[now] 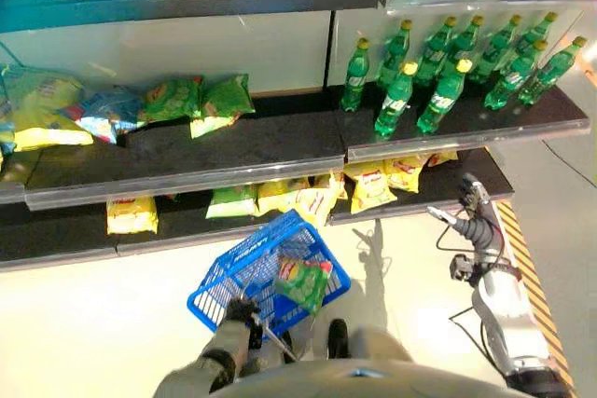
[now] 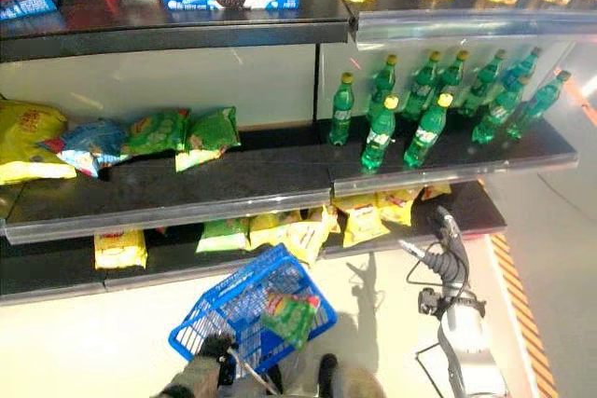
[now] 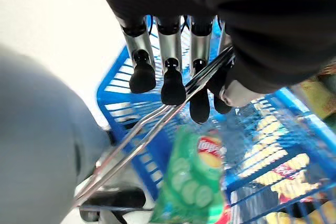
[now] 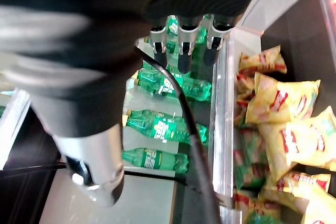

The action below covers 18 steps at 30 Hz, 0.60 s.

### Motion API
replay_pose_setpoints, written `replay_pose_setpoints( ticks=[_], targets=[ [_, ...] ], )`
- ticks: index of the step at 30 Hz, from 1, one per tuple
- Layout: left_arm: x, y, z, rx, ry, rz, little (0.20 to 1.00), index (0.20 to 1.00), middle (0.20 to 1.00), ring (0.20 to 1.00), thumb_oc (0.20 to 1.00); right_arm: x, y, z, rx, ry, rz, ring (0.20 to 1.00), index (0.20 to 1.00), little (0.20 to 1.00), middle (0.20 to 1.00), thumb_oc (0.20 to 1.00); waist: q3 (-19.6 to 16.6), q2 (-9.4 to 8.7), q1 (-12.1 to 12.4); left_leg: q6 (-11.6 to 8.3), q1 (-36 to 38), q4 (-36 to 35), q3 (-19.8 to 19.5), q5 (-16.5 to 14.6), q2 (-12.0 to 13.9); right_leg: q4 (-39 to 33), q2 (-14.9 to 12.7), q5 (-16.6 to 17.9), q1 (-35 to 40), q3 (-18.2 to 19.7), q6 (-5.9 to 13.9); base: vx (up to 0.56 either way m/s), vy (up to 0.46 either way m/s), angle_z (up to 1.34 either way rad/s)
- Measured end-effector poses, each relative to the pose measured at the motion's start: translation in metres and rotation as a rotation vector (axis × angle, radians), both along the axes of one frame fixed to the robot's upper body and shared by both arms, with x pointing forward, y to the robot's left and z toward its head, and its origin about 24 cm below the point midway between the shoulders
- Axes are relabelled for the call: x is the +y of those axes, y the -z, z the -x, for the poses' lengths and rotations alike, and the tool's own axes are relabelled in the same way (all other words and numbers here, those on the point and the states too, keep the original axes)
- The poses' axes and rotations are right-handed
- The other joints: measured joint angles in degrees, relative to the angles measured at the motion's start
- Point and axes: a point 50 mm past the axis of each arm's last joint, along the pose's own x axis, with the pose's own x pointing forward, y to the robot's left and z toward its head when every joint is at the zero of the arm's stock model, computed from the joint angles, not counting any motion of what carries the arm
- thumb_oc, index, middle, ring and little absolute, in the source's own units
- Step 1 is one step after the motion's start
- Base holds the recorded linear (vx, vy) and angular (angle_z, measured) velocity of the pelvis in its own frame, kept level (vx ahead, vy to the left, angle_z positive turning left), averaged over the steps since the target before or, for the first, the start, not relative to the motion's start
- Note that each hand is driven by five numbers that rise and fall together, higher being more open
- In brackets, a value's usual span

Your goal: Pick up the snacks into the basket

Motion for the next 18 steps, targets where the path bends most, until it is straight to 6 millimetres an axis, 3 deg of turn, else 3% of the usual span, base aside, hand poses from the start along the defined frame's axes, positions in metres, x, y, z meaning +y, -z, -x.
replay_pose_setpoints(
  ticks=[2, 3, 4, 5, 6, 7, 8, 9, 11, 18],
  targets=[
    [-0.002, 0.000, 0.001, -0.005, 0.036, -0.010, 0.200, 0.200, 0.200, 0.200, 0.200, -0.004, -0.001, 0.000, -0.007, 0.024, 0.003, 1.000, 1.000, 1.000, 1.000, 1.000, 0.0, 1.46, 0.0, 0.38, 0.5, -1.2, 0.3, 0.3, 2.0, -3.8, -0.4, -0.3, 0.6, -0.6, -0.25, 0.15, -0.121, 0.91],
    [-0.002, 0.000, 0.001, -0.011, 0.044, -0.011, 0.200, 0.200, 0.200, 0.200, 0.200, -0.006, -0.003, -0.001, -0.012, 0.032, 0.007, 1.000, 1.000, 1.000, 1.000, 1.000, 0.1, 1.64, 0.1, -0.99, 0.8, -1.8, 0.6, 1.4, 2.5, -7.5, -1.2, -0.7, 2.0, 0.0, -0.89, 0.13, -0.225, 0.69],
    [-0.002, 0.000, 0.001, -0.011, 0.045, -0.009, 0.200, 0.200, 0.200, 0.200, 0.200, -0.006, -0.004, -0.003, -0.018, 0.035, 0.007, 1.000, 1.000, 1.000, 1.000, 1.000, -0.1, 1.42, 0.2, -2.07, 1.0, -2.0, 0.8, 1.7, 2.4, -11.3, -1.5, -1.4, 3.6, 0.0, -2.79, 0.17, -0.262, 0.75],
    [-0.002, 0.001, 0.003, -0.006, 0.042, -0.010, 0.200, 0.200, 0.200, 0.200, 0.200, -0.007, -0.005, -0.004, -0.026, 0.045, 0.006, 1.000, 1.000, 1.000, 1.000, 1.000, -0.7, 0.75, 0.3, -3.51, 1.2, -2.4, 0.7, 2.1, 2.2, -20.3, -2.7, -0.6, 7.5, 0.3, -4.92, 0.21, -0.288, 0.55],
    [-0.002, 0.001, 0.005, -0.001, 0.040, -0.010, 0.200, 0.200, 0.200, 0.200, 0.200, -0.007, -0.005, -0.006, -0.030, 0.047, 0.004, 1.000, 1.000, 1.000, 1.000, 1.000, -1.2, 0.52, 0.5, -4.15, 1.1, -2.9, 1.3, 2.3, 2.2, -23.4, -3.0, -0.9, 8.2, 1.3, -5.30, 0.25, -0.303, 0.59],
    [0.002, 0.001, 0.007, 0.001, 0.032, -0.018, 0.200, 0.200, 0.200, 0.200, 0.200, -0.007, -0.006, -0.008, -0.037, 0.057, 0.002, 1.000, 1.000, 1.000, 1.000, 1.000, -2.1, -0.72, 0.4, -6.35, 1.2, -3.7, 0.8, 3.0, 1.5, -31.3, -3.6, 0.7, 10.8, 2.6, -6.82, 0.24, -0.286, 0.30],
    [0.000, 0.002, 0.008, 0.004, 0.032, -0.010, 0.200, 0.200, 0.200, 0.200, 0.200, -0.008, -0.004, -0.008, -0.027, 0.067, 0.001, 1.000, 1.000, 1.000, 1.000, 1.000, -2.1, 0.27, 0.3, -6.76, 1.3, -4.3, -1.0, 3.1, 2.5, -32.9, -2.4, 1.8, 11.9, 2.6, -9.88, 0.21, -0.273, 0.31],
    [-0.007, 0.004, 0.010, 0.010, 0.031, 0.006, 0.200, 0.200, 0.200, 0.200, 0.200, -0.012, -0.003, -0.010, -0.018, 0.088, 0.009, 1.000, 1.000, 1.000, 1.000, 1.000, -3.1, 2.24, 0.0, -8.64, 1.5, -6.2, -4.3, 3.6, 3.8, -33.7, 0.2, 1.1, 12.2, 4.8, -10.17, 0.17, -0.247, 0.17],
    [-0.015, 0.005, 0.014, 0.016, 0.041, 0.025, 0.200, 0.200, 0.200, 0.200, 0.200, -0.017, -0.003, -0.008, -0.005, 0.092, 0.037, 1.000, 1.000, 1.000, 1.000, 1.000, -3.5, 3.86, 0.1, -9.48, 3.3, -6.3, -5.1, 4.5, 5.3, -33.6, 2.7, 0.9, 13.4, 3.9, -12.12, 0.15, -0.295, -0.03],
    [-0.021, 0.006, 0.016, 0.022, 0.117, 0.011, 0.200, 0.200, 0.200, 0.200, 0.200, -0.035, -0.014, -0.009, 0.022, 0.045, 0.177, 1.000, 1.000, 1.000, 1.000, 1.000, -4.1, 5.47, -1.1, -11.59, 2.9, -4.6, -8.5, 3.3, 7.6, -38.4, 5.6, 0.2, 17.6, 1.1, -12.73, 0.05, -0.191, 0.20]
  ],
)
